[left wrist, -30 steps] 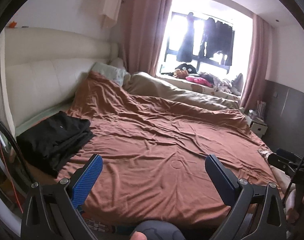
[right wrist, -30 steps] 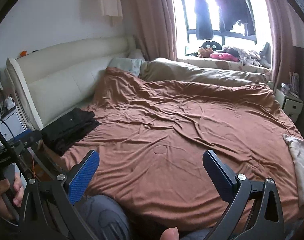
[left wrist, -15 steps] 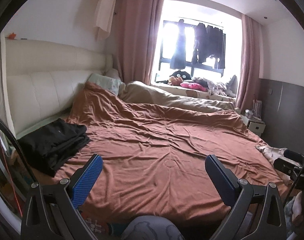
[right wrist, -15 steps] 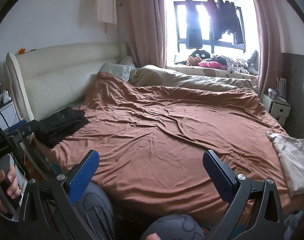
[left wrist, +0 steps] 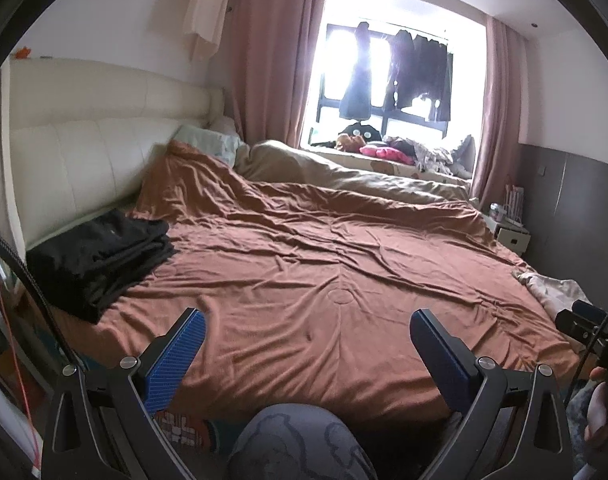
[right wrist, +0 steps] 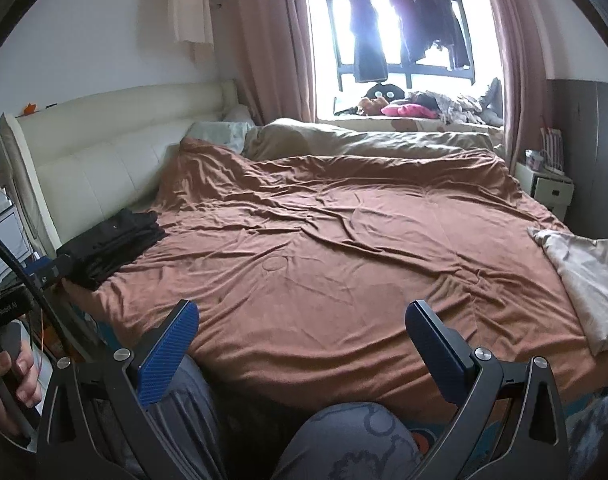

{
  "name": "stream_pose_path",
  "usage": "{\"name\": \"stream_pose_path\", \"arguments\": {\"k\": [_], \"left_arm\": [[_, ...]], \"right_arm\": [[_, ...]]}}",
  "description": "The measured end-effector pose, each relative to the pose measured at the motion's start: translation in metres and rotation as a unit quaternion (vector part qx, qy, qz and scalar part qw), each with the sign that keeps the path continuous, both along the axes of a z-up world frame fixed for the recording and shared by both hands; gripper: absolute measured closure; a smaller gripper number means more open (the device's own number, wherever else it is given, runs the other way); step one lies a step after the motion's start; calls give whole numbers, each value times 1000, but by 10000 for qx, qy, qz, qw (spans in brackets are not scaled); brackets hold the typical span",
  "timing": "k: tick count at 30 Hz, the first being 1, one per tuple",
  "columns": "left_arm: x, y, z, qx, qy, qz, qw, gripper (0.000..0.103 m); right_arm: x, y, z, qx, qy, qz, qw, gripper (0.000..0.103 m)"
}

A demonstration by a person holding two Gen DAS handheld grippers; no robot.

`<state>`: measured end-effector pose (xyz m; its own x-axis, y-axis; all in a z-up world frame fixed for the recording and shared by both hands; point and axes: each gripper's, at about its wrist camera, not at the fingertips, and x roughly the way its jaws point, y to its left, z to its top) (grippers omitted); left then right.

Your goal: Fold large clothes

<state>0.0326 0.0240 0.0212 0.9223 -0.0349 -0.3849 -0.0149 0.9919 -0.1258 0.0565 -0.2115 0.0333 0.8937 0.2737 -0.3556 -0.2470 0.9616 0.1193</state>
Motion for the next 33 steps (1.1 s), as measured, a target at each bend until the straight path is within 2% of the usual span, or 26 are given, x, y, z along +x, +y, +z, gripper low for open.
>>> {"name": "stream_pose_path", "arguments": {"k": [33], "left_arm": [[-7, -6, 4, 88, -43, -47, 9999, 0]], "right_arm": [[-8, -2, -3, 76, -13, -147, 9999, 0]]}}
